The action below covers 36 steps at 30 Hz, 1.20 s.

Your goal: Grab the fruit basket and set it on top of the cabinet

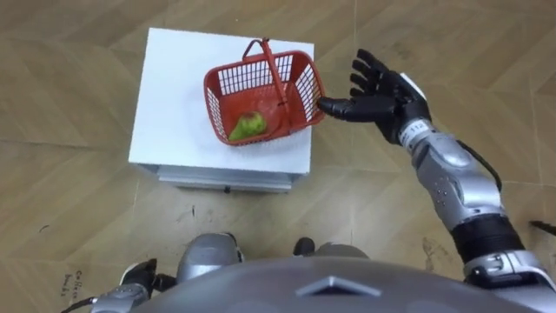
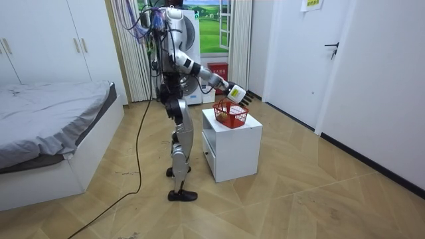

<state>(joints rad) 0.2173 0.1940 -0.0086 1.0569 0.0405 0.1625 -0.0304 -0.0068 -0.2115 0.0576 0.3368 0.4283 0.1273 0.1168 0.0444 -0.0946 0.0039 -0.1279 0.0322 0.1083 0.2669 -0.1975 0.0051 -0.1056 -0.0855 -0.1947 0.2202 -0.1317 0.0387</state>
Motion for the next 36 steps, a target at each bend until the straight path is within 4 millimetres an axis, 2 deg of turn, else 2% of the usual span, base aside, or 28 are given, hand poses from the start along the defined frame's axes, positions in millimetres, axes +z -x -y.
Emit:
perform_keyframes(
  k=[1, 3, 4, 6, 8, 9, 11, 17, 19, 25, 31, 36],
  targets=[
    [0, 1, 0, 43, -19, -21, 0, 5, 0, 5, -235, 62, 216, 0, -139, 44, 14, 12, 20, 44, -13, -4, -6, -10, 14, 22, -1, 0, 0, -9],
    [0, 4, 0, 105, -37, -54, 0, 10, 3, 12, -537, 153, 490, 0, -203, 101, 20, 136, 75, 219, -142, -9, -21, -14, 65, 172, -2, 2, -3, -25],
    [0, 6, -1, 216, -47, -86, 0, 11, 6, 14, -703, 187, 541, 0, -256, 159, -12, 259, 111, 302, -173, -30, -56, 20, 116, 308, -23, 8, -13, -31],
    [0, 8, -1, 234, -124, -121, 0, 7, 13, 19, -980, 315, 397, 0, -407, 271, -81, 431, 126, 372, -315, -19, -75, 96, 145, 356, -26, 8, -14, -20],
    [0, 8, -2, 265, -237, -107, 0, 3, 18, 23, -1081, 606, 214, 0, -467, 356, -75, 657, 151, 573, -461, -16, -83, 153, 189, 557, -43, 7, -14, -24],
    [1, 8, -3, 382, -271, -59, 0, -1, 23, 25, -1067, 906, 31, 0, -623, 393, -83, 715, 153, 594, -511, -19, -87, 188, 195, 578, -61, 7, -13, -13],
    [2, 4, -5, 387, -348, 87, 0, -7, 31, 29, -1033, 1374, -320, 0, -737, 401, -85, 782, 156, 717, -569, -19, -87, 177, 200, 630, -67, 7, -13, -16],
    [3, -3, -8, 507, -555, 427, 0, -65, 81, 44, -1121, 2482, -3443, 0, -906, 379, -66, 1407, 164, 1078, -898, -42, -111, 546, 265, 952, -214, 7, -12, -19],
    [4, -6, -8, 467, -661, 613, 0, -88, 114, 51, -1210, 2804, -5091, 0, -939, 407, -67, 1574, 169, 1141, -1035, -42, -117, 665, 285, 981, -249, 4, -8, -10],
    [4, -12, -6, 337, -774, 837, 0, -118, 172, 54, -1049, 3055, -7856, 0, -953, 445, -50, 1610, 204, 1297, -1089, -63, -150, 681, 346, 1074, -346, 8, -11, -7],
    [3, -12, -6, 179, -737, 767, 0, -127, 196, 51, -1019, 2797, -8982, 0, -947, 545, 9, 1757, 233, 1144, -1085, -97, -196, 971, 376, 944, -537, 17, -25, 4],
    [3, -13, -3, 7, -727, 752, 0, -128, 201, 52, -1119, 2810, -9310, 0, -940, 617, 10, 1787, 242, 895, -1051, -98, -201, 1147, 368, 681, -579, 16, -24, 16]
  ],
)
